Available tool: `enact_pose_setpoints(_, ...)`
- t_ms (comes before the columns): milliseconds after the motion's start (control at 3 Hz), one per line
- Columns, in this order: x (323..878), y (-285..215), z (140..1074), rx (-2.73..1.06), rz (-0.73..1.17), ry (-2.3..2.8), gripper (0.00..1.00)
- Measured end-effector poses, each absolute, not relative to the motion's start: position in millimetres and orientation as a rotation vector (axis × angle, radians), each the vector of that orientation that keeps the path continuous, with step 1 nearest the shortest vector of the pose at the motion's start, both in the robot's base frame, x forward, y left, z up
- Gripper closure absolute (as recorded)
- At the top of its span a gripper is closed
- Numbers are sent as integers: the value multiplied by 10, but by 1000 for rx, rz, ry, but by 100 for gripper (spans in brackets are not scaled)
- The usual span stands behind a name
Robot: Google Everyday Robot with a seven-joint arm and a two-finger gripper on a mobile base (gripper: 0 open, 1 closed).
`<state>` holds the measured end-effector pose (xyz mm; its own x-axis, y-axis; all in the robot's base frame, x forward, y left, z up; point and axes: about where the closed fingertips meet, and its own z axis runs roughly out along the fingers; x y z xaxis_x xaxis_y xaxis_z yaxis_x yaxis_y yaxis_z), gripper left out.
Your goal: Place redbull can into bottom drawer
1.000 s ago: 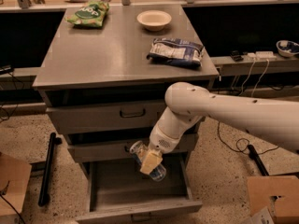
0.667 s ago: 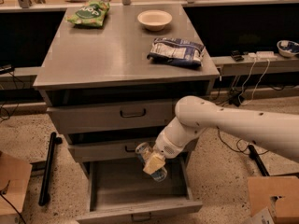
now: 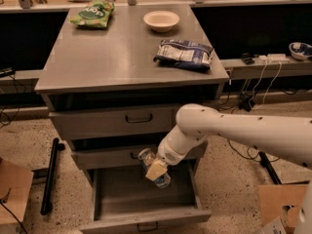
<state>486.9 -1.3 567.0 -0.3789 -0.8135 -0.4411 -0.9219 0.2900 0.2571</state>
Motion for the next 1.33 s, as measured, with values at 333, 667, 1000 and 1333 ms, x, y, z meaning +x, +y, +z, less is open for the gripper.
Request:
enact_pose_setpoints(333, 4933, 109, 5340, -1530, 724, 2352, 100)
enact_pose_setpoints(667, 5000, 226, 4949, -1421, 760, 2337, 100)
enact_pose_setpoints(1000, 5154, 375, 4540, -1283, 818, 2292, 100)
enact_pose_setpoints(1333, 5253, 534, 3901, -1138, 899, 2309, 100)
